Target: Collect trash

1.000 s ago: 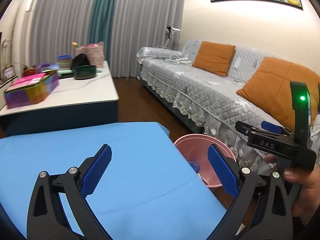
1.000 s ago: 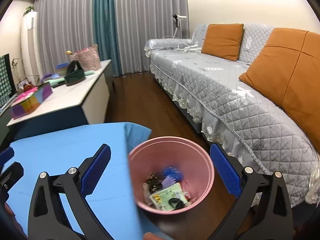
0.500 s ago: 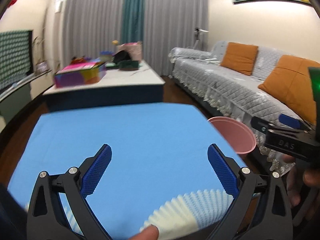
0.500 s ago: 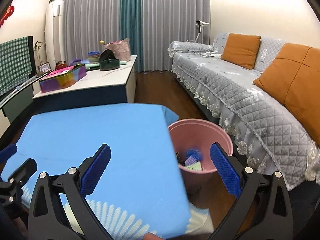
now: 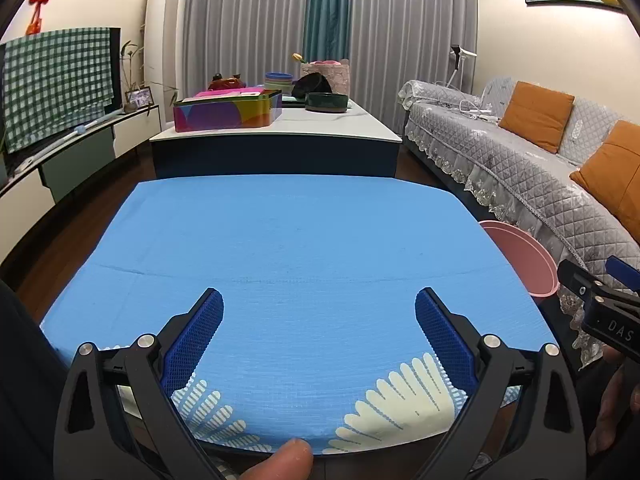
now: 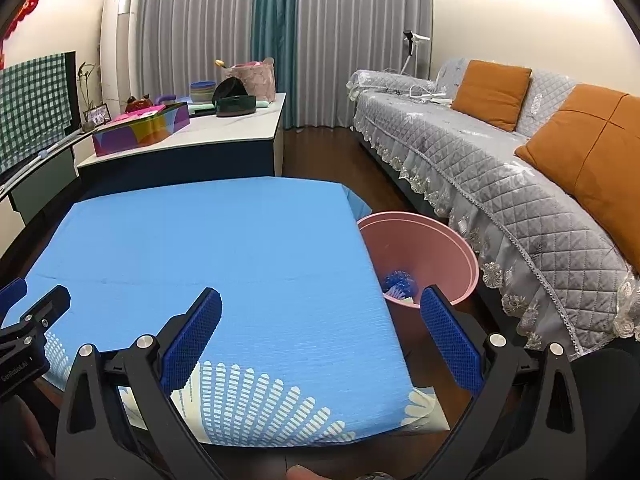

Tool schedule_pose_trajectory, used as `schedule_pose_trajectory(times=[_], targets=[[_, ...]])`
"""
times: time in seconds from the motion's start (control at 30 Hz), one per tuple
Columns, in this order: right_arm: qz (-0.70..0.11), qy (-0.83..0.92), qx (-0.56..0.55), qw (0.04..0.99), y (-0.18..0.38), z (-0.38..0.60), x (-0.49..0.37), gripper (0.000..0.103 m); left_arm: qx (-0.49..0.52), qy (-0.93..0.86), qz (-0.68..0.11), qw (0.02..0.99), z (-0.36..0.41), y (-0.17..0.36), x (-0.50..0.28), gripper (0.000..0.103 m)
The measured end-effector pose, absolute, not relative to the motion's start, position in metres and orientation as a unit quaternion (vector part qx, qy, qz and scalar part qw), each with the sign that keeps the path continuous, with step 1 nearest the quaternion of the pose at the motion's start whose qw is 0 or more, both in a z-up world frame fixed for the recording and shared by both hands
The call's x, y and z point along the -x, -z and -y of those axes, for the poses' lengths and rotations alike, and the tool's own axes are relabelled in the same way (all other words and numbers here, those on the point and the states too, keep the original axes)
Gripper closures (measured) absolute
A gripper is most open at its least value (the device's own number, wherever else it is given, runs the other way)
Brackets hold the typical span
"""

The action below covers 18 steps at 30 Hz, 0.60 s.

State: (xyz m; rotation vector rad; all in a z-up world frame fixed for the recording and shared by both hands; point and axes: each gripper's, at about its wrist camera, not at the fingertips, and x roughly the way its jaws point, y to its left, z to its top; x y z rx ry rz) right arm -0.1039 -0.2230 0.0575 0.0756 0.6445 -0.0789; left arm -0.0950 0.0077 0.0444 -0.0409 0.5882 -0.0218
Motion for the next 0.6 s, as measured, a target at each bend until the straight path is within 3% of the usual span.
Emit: schedule_pose_trajectory(times=[0.6], targets=[[-0.323, 0.032, -0.031, 0.945, -0.0518, 0.2180, 0.0969, 0.005, 0.020, 0.013, -0.304, 0.952, -0.0050, -0.0376, 0.0917, 0.008]])
